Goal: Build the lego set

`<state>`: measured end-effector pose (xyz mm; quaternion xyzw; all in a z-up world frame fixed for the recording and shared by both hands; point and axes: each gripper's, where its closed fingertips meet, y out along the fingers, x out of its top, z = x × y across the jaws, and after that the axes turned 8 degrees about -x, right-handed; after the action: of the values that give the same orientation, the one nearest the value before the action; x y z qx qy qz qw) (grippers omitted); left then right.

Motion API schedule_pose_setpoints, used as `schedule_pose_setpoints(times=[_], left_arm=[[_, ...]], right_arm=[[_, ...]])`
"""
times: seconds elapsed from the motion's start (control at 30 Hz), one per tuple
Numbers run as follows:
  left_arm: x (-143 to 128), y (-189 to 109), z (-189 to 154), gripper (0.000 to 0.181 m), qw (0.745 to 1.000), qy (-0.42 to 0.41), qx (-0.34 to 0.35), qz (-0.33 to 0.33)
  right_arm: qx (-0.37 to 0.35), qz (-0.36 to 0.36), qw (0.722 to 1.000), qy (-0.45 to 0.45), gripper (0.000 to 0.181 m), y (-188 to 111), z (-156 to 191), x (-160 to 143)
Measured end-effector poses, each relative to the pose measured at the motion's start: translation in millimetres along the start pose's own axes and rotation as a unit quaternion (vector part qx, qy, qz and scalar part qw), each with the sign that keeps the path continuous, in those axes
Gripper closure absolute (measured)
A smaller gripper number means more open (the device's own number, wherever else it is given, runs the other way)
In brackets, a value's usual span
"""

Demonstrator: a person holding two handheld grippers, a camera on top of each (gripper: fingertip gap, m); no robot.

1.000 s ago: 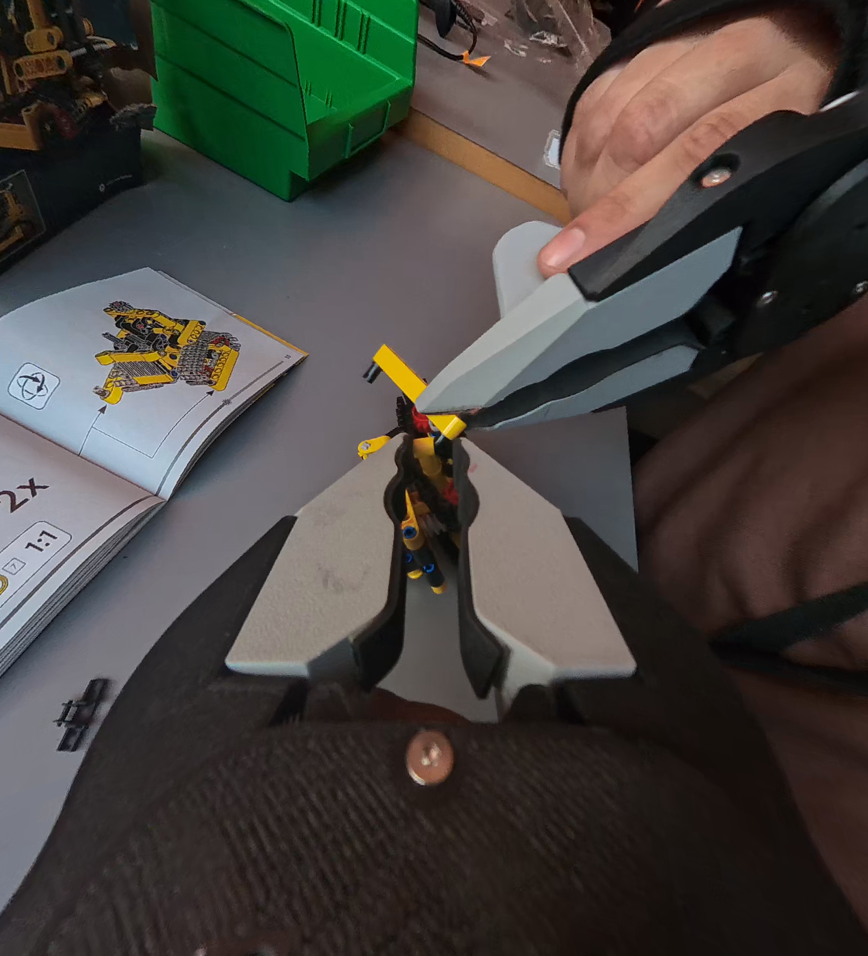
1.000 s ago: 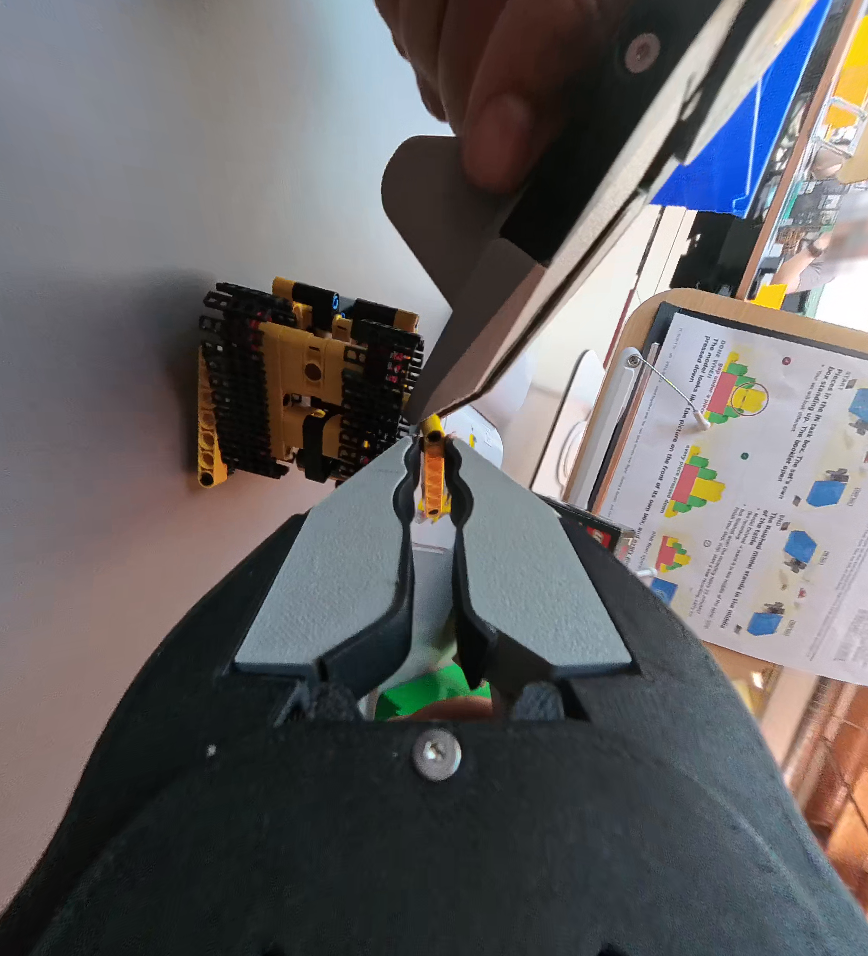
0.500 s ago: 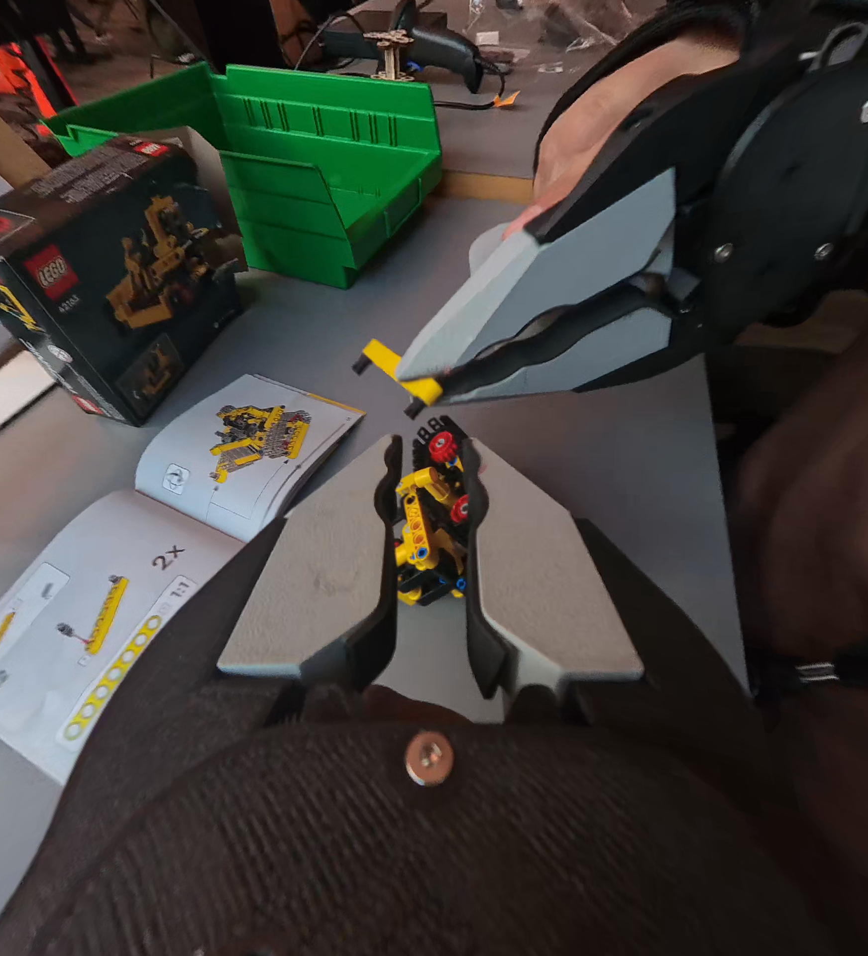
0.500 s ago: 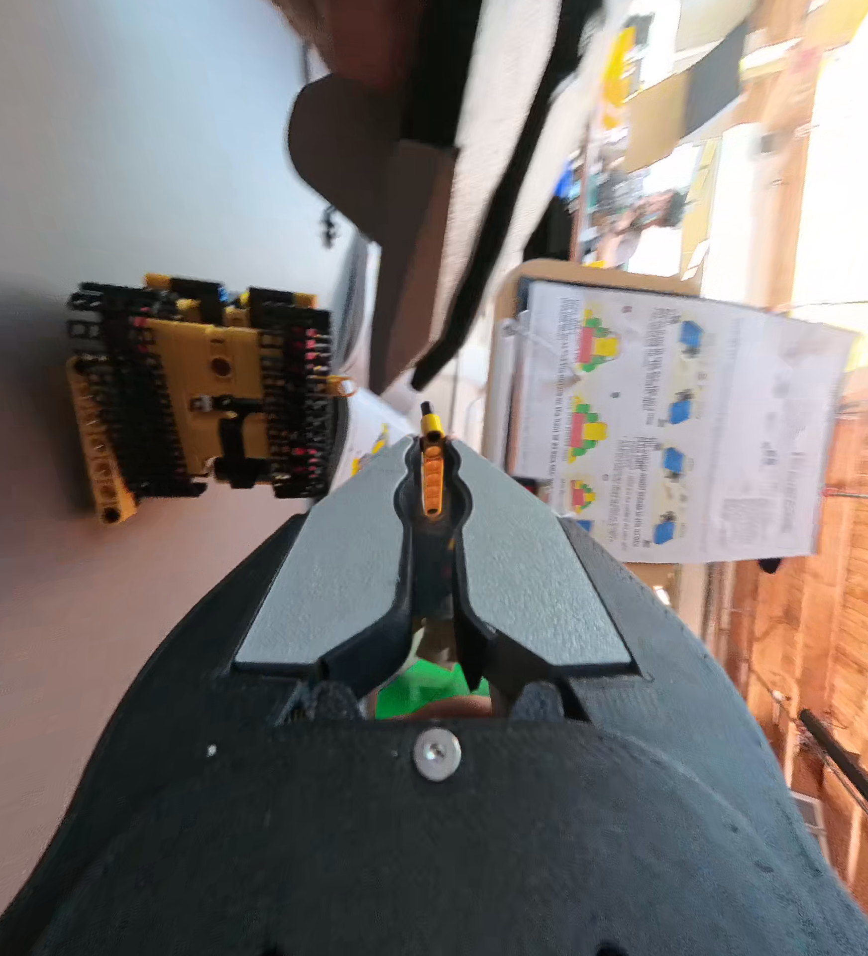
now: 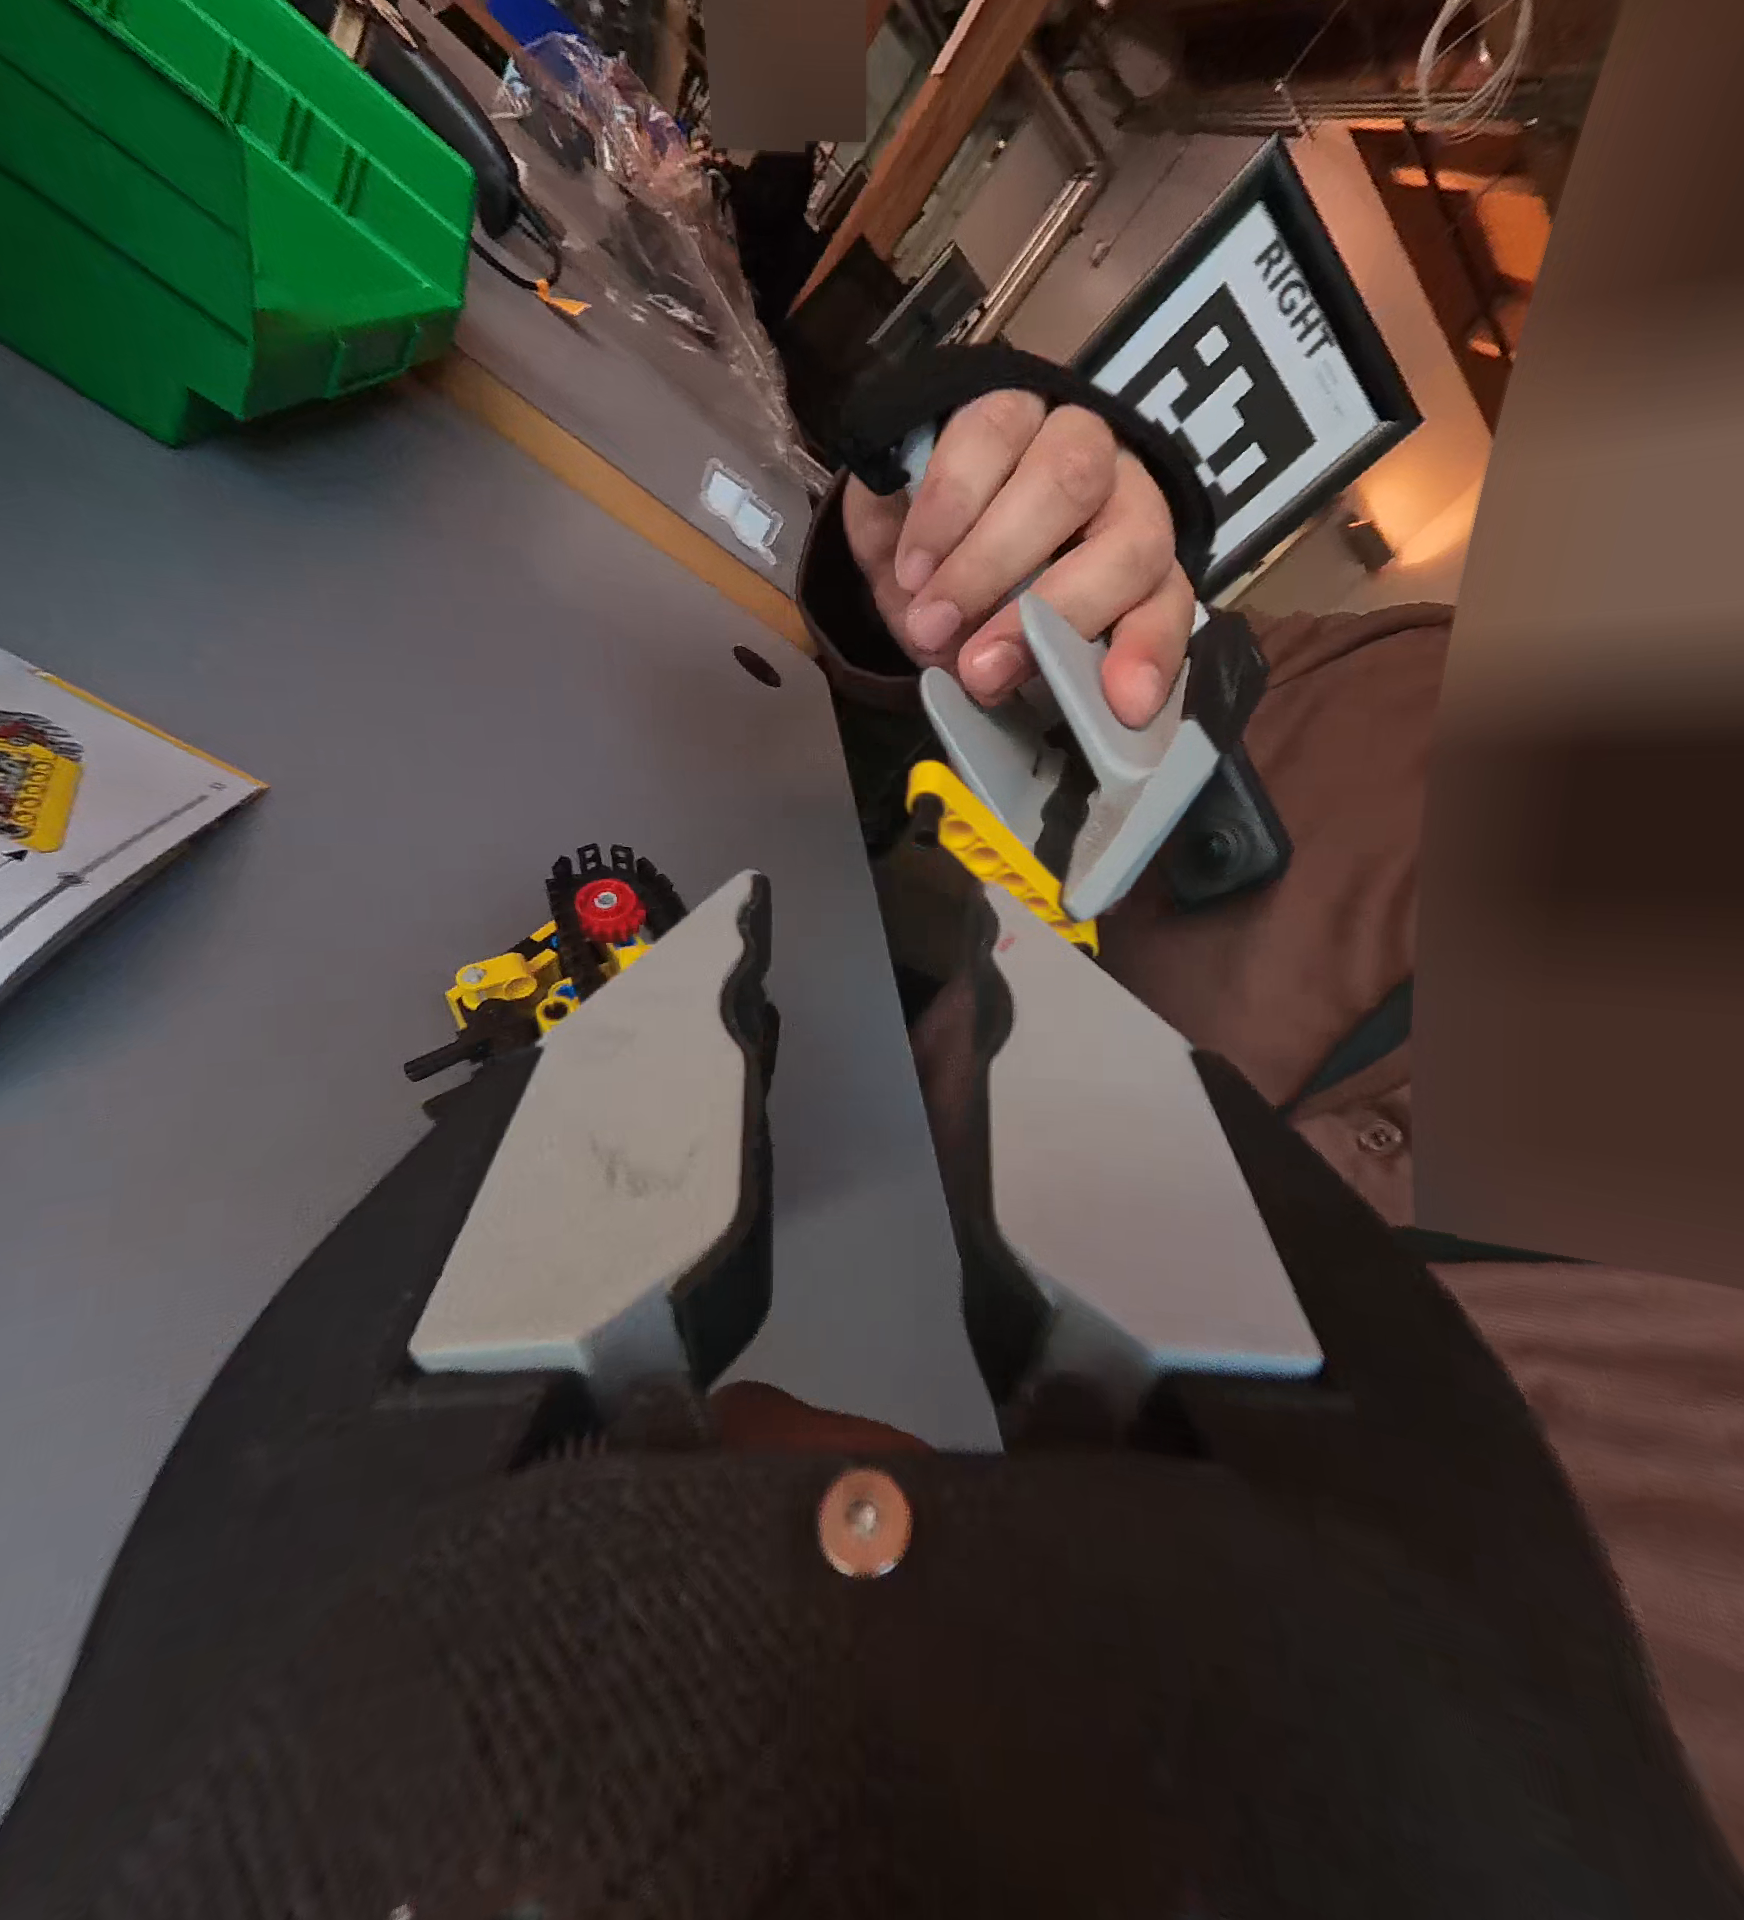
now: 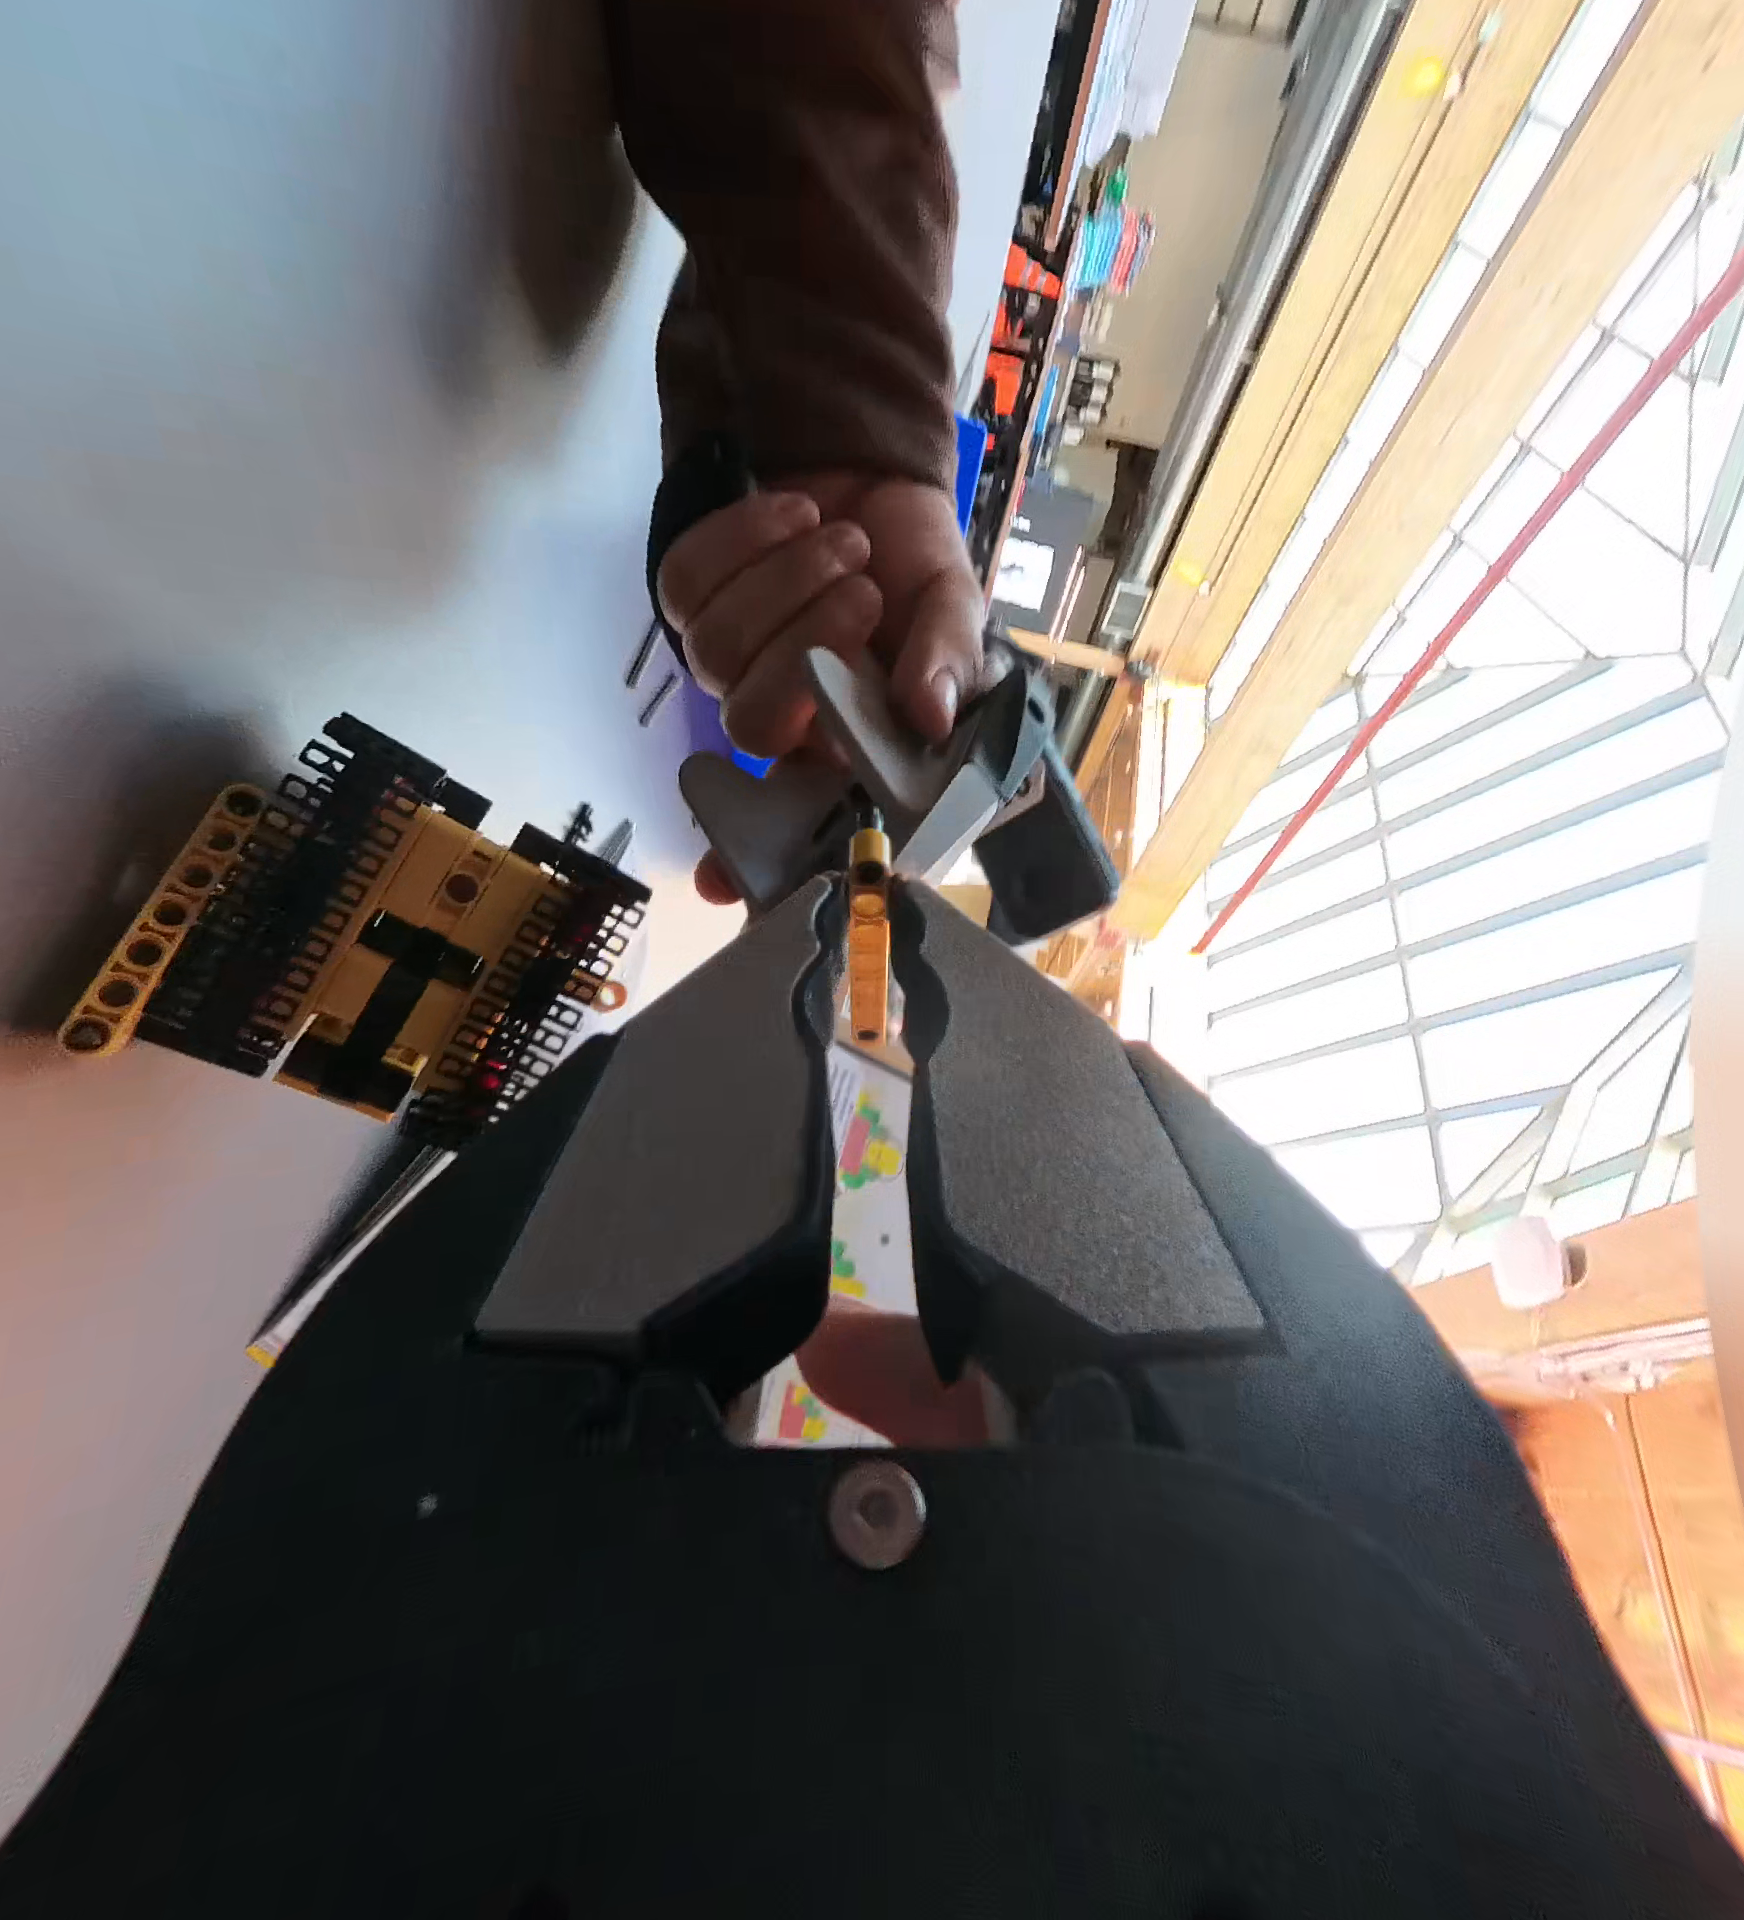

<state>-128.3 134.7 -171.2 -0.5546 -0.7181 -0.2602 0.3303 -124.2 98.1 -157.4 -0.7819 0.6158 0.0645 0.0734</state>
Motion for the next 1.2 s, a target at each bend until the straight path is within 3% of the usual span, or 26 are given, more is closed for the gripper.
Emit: schedule_pose_setpoints(times=[0.13, 0.3, 0.47, 0.57, 0.63, 0.7, 0.77, 0.83, 0.9, 0.97, 1.03, 1.1, 1.2], left_arm=[[7.5, 3.8, -21.2, 0.152, 0.997, -0.012, -0.069, -0.023], [6.9, 3.7, -22.0, 0.151, 0.996, -0.028, -0.083, -0.025], [7.0, 12.1, -26.6, 0.168, 0.996, -0.007, -0.083, -0.019], [16.6, 9.7, -34.5, 0.172, 0.995, 0.044, -0.077, -0.043], [24.8, 6.2, -38.7, 0.175, 0.993, 0.077, -0.06, -0.063], [32.1, 1.6, -36.3, 0.177, 0.989, 0.127, -0.016, -0.081], [35.5, -1.5, -22.7, 0.177, 0.974, 0.203, 0.069, -0.073], [38.1, 1.9, -26.2, 0.176, 0.944, 0.303, 0.111, -0.07], [42.3, 7.1, -42.3, 0.176, 0.915, 0.376, 0.112, -0.093], [48.1, 6.2, -49.5, 0.176, 0.888, 0.427, 0.125, -0.121], [52.3, 3.3, -50.9, 0.176, 0.874, 0.445, 0.135, -0.139], [50.5, 6.2, -53.7, 0.176, 0.883, 0.432, 0.111, -0.146], [51.2, 8.4, -52.3, 0.176, 0.871, 0.451, 0.122, -0.15]], right_arm=[[0.02, -0.027, 0.999, -0.007, 0.176, -1.6, 2.3, 7.5], [0.018, -0.025, 0.999, -0.028, 0.176, -2.3, 4.9, 7.2], [0.008, -0.037, 0.999, -0.028, 0.178, -0.8, -0.6, 11.5], [0.006, -0.015, 0.999, 0.03, 0.173, 0.9, -4.9, 6.7], [0.016, 0.002, 0.991, 0.132, 0.159, 0.8, -6.4, 0.1], [0.01, 0.021, 0.965, 0.261, 0.151, -2.0, -13.8, -10.0], [0.022, 0.037, 0.916, 0.398, 0.161, -7.0, -16.2, -22.2], [0.006, 0.05, 0.838, 0.543, 0.162, -8.0, -25.2, -39.9], [0.033, 0.01, 0.747, 0.664, 0.16, -9.4, -30.2, -39.7], [0.057, -0.023, 0.679, 0.731, 0.154, -10.4, -34.1, -37.5], [0.06, -0.041, 0.656, 0.752, 0.155, -10.8, -37.5, -37.2], [0.056, -0.032, 0.656, 0.752, 0.161, -6.0, -35.6, -41.9], [0.083, -0.041, 0.664, 0.742, 0.174, -0.2, -32.3, -33.6]])
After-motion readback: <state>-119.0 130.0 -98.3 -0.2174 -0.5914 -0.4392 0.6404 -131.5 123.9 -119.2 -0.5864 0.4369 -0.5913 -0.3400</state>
